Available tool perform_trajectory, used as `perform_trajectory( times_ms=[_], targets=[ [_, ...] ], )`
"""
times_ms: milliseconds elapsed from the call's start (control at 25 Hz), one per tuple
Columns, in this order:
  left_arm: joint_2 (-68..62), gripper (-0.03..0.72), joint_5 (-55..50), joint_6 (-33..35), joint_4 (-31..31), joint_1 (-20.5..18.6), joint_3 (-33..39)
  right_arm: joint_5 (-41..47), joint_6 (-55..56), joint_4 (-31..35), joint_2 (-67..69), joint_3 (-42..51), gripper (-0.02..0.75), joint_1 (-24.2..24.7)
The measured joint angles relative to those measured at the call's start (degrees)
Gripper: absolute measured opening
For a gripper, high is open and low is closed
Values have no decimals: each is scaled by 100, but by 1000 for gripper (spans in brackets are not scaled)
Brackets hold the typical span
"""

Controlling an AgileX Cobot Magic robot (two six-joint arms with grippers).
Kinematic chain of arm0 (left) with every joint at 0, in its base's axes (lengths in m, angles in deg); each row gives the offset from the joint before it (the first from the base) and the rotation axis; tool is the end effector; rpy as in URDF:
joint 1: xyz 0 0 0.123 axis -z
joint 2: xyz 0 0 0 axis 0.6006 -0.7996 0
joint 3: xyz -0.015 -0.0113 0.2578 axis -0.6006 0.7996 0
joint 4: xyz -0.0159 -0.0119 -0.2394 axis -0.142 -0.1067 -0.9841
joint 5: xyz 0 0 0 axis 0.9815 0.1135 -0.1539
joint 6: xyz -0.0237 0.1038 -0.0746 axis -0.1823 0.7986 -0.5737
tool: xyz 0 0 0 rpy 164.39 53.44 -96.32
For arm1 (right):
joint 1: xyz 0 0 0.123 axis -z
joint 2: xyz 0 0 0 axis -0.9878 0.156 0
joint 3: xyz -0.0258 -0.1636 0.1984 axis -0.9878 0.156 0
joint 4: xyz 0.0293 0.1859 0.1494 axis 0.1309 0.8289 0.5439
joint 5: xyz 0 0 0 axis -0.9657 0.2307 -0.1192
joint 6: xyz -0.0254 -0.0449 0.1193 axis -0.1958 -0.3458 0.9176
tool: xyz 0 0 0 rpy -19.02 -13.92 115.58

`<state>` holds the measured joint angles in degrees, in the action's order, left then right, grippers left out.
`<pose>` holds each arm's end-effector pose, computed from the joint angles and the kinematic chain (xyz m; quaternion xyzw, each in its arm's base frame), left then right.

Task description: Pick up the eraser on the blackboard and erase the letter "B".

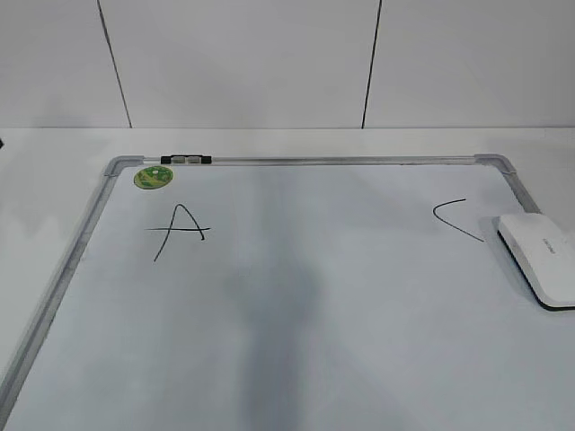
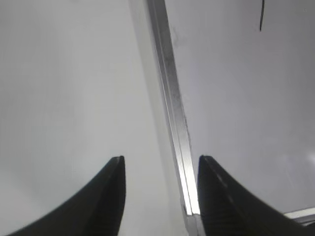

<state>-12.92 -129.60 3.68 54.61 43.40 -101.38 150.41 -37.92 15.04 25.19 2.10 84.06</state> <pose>0.2937 -0.0451 0.2241 0.0792 0.9932 -0.0474 0.0712 0.2245 0.0028 0.3021 0.0105 0.9755 0.0490 0.2143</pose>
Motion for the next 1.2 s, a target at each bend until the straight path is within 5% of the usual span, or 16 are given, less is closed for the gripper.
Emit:
perform_trajectory(
  times_ms=[800, 1200],
  targets=[
    [4933, 358, 152, 0, -32, 0, 2903, -114, 0, -230, -3897, 2693, 572, 0],
    [7455, 295, 471, 0, 94, 0, 4171, -330, -42, -368, -5431, 3744, 572, 0]
  ],
)
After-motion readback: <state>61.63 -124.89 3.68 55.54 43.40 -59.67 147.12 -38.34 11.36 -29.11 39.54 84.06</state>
